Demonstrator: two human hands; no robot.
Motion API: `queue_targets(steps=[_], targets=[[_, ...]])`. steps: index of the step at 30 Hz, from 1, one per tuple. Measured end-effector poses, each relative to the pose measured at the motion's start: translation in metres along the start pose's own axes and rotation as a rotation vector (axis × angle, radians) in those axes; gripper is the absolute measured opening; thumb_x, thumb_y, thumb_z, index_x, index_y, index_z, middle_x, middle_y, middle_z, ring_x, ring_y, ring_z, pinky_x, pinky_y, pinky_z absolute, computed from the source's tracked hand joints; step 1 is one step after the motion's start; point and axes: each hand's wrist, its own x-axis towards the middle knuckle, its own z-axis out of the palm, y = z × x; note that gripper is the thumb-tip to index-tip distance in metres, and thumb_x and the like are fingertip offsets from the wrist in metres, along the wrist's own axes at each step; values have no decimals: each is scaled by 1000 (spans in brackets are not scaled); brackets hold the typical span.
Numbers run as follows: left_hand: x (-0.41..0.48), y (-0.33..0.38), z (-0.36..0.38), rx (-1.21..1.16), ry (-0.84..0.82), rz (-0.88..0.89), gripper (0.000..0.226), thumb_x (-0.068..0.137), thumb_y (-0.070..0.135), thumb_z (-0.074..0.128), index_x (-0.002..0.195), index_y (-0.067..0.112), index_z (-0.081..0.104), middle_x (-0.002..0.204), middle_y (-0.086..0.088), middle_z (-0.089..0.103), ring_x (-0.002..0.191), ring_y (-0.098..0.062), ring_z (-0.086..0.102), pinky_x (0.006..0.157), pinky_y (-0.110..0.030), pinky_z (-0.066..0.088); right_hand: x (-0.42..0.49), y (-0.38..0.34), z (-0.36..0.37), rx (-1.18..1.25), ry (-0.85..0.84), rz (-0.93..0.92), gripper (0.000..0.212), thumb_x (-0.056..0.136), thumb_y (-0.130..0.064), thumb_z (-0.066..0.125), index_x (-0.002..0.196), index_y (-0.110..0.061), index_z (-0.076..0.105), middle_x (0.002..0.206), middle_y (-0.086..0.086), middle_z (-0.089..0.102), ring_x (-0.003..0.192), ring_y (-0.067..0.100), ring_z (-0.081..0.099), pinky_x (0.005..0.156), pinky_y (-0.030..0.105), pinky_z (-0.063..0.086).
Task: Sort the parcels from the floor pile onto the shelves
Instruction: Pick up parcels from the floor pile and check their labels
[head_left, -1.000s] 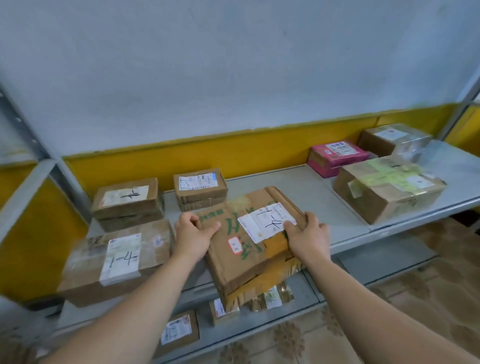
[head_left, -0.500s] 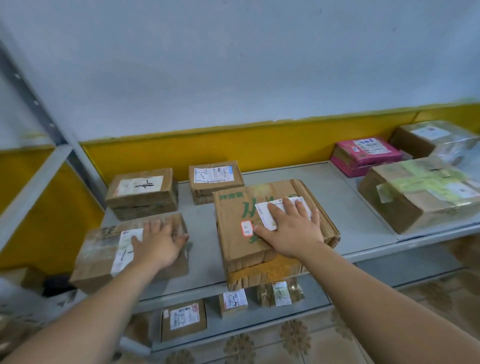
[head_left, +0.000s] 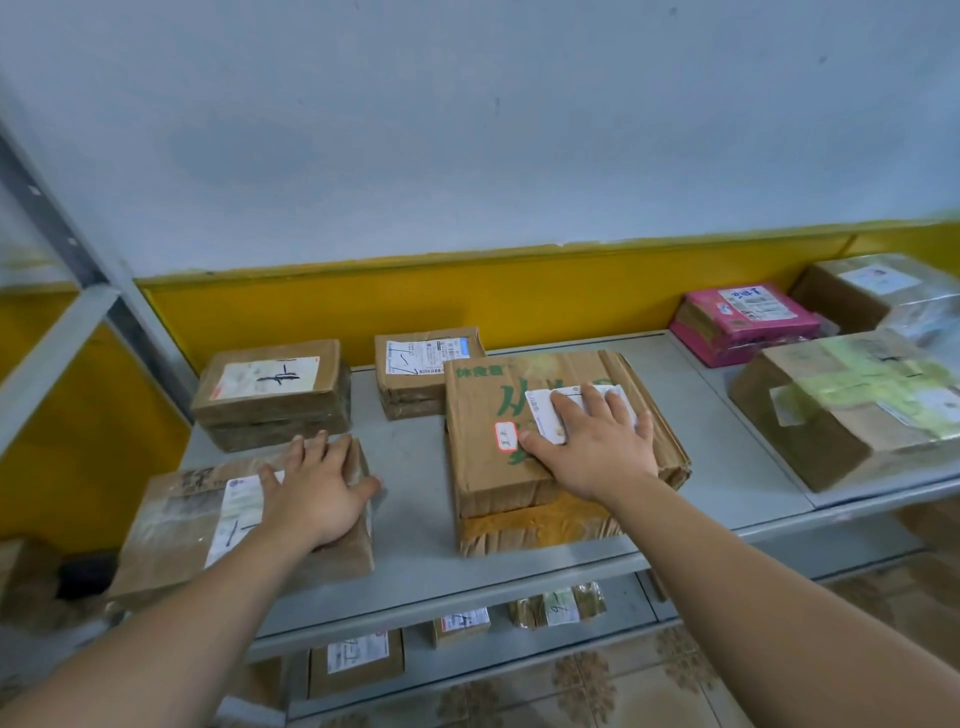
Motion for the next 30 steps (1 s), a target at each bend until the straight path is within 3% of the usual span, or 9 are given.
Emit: queue_targets(steps=[13, 17, 21, 24, 30], targets=[[94, 93, -19, -26, 25, 21, 71, 93, 58, 45, 151, 26, 23, 162, -4, 16, 149, -29, 8, 117, -58, 14, 89, 54, -29, -20, -5, -21, 87, 80, -87, 24, 154, -40, 22, 165, -2, 11, 151, 24, 1, 119, 58, -1], [141, 127, -14, 0, -27, 26, 74, 95, 53, 46, 155, 26, 11, 163, -6, 3, 149, -31, 3, 118, -51, 14, 99, 72, -34, -14, -37, -74, 89, 80, -87, 26, 154, -40, 19, 166, -2, 8, 152, 24, -1, 119, 58, -3], [158, 140, -4, 174, -141, 26, 75, 97, 29, 50, 154, 33, 2, 164, -2, -4, 150, -30, 0, 119, -54, 9, 103, 79, -37, -17, -48, -91, 88, 81, -86, 26, 155, -39, 17, 166, -2, 4, 152, 24, -5, 118, 59, -5], [156, 131, 2, 236, -81, 33, 84, 91, 7, 51, 155, 35, 6, 164, 1, -1, 150, -27, 1, 119, -52, 10, 112, 84, -38, -25, -60, -84, 90, 80, -88, 23, 155, -40, 16, 166, -3, 3, 152, 25, -7, 118, 61, -7], [155, 118, 4, 169, -17, -5, 68, 95, 7, 41, 153, 33, 17, 164, -1, 5, 150, -28, 1, 119, -53, 5, 118, 82, -39, -3, -67, -25, 83, 87, -81, 23, 156, -36, 12, 167, 0, -1, 152, 29, -10, 115, 65, -8]])
